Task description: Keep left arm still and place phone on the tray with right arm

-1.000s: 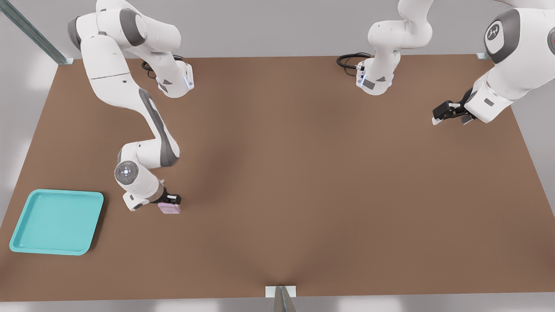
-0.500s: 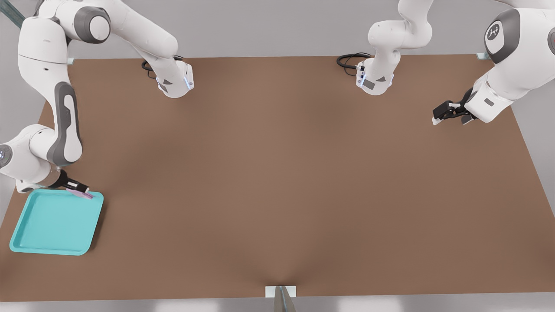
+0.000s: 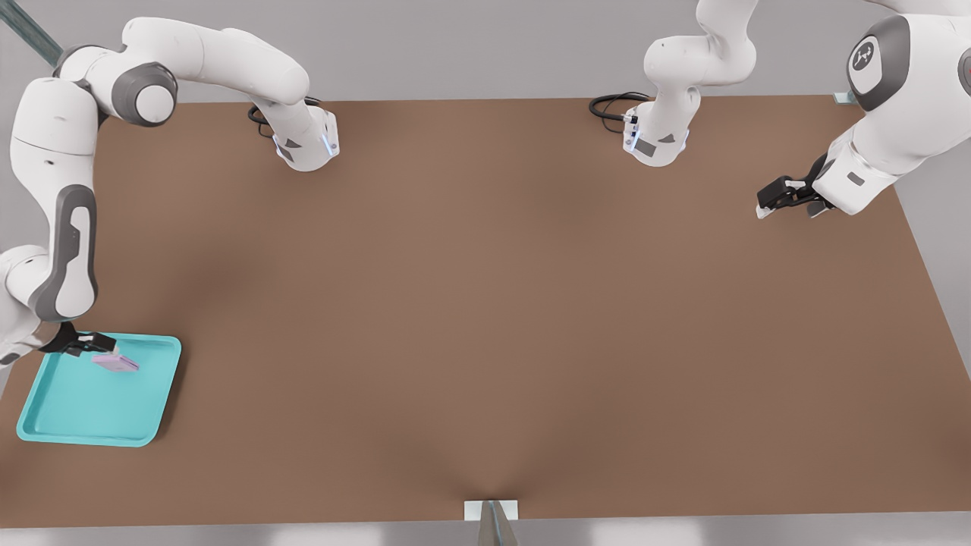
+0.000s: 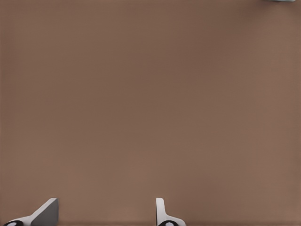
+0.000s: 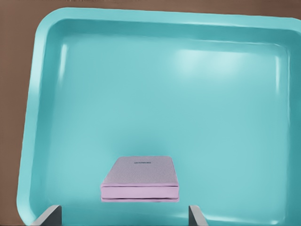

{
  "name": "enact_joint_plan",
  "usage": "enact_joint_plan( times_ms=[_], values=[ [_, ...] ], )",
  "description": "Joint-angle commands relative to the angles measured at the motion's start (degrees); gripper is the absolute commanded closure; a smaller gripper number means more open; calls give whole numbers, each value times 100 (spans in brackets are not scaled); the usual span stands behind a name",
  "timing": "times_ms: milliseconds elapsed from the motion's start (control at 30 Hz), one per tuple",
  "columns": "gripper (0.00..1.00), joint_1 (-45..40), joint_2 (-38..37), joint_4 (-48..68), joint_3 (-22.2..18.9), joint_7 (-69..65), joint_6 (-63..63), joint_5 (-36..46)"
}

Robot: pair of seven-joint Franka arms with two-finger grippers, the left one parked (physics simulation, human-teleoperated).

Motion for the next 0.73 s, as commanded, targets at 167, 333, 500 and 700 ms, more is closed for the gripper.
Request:
enact_joint_plan(
  times_ms=[167,333,500,700],
  values=[
    [0,1793,-2401,-76,398,1539,-2028,-433],
    [0,4333,-3658,-692,-1596,2857,-2916,-301],
    [0,4000,-3465,-419,-1114,2884,-3215,-46],
    [0,3833,-3640,-612,-841,3298,-3268,-222]
  ],
)
